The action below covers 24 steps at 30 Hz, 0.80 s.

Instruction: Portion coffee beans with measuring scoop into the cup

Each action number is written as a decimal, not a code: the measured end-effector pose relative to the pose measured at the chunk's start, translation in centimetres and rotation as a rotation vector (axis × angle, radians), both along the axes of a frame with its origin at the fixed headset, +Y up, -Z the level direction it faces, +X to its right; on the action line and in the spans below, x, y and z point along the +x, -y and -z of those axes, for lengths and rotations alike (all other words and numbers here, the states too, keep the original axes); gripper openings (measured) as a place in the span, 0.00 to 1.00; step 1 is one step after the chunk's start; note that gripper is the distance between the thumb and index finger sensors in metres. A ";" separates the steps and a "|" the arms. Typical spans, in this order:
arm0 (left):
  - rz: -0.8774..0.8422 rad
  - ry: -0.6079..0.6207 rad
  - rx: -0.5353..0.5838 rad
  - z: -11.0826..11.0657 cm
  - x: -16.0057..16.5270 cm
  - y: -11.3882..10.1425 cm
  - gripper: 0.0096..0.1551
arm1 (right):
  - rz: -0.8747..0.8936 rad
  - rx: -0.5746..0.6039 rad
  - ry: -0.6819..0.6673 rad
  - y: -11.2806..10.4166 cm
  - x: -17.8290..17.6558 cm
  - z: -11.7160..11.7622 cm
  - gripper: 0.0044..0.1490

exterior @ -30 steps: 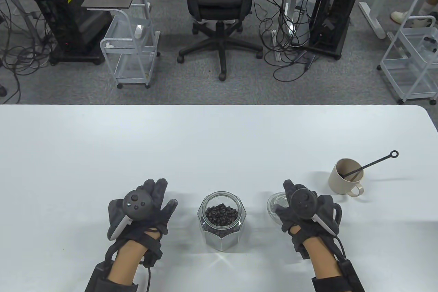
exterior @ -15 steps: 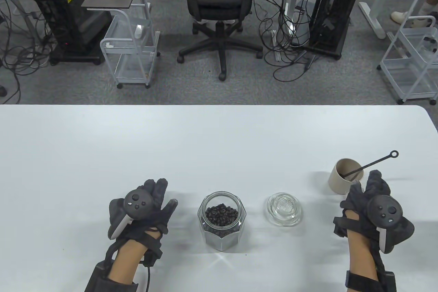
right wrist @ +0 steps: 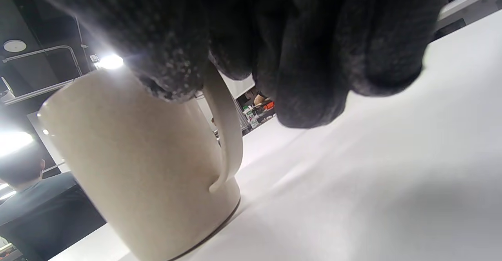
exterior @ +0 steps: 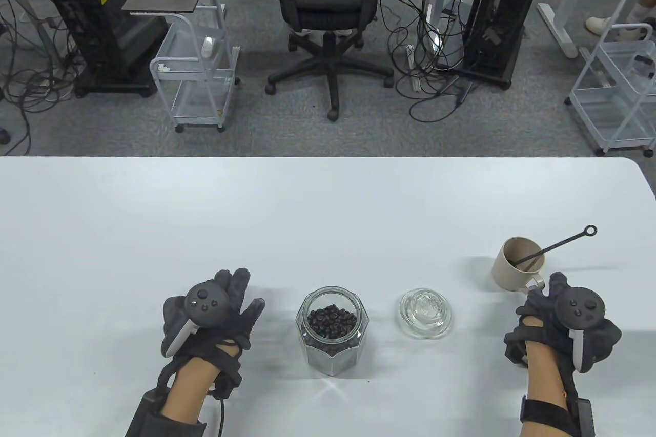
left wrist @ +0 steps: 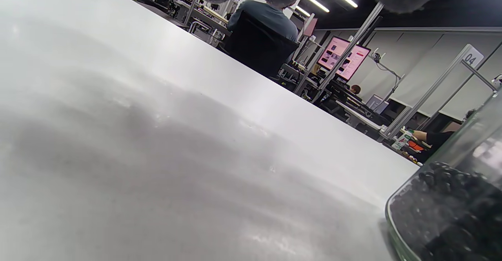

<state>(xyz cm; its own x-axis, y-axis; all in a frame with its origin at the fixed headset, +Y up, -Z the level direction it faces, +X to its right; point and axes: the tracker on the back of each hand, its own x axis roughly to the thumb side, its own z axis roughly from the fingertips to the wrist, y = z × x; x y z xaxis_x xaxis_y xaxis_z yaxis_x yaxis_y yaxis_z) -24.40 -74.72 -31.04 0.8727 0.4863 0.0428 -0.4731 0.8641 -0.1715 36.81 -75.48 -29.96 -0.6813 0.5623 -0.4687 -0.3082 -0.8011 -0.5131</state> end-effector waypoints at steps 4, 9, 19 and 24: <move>-0.003 -0.001 0.002 0.1 0.0 0.1 0.49 | 0.003 0.026 -0.017 0.0 -0.1 0.3 0.32; 0.014 -0.003 -0.009 0.2 0.0 0.2 0.49 | 0.001 0.088 -0.017 0.1 -0.1 0.4 0.29; 0.018 -0.002 -0.011 0.1 0.2 0.3 0.49 | 0.019 0.153 -0.073 -1.0 -1.4 0.5 0.29; 0.021 0.002 -0.021 0.2 0.3 0.5 0.49 | 0.065 0.205 -0.141 -2.4 -3.1 0.6 0.29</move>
<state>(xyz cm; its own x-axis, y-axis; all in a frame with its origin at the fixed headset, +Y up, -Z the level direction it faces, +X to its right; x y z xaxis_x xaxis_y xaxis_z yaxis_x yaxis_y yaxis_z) -24.11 -75.23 -31.21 0.8827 0.4687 0.0347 -0.4546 0.8701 -0.1903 33.72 -73.08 -30.54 -0.6912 0.6806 -0.2429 -0.4357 -0.6606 -0.6113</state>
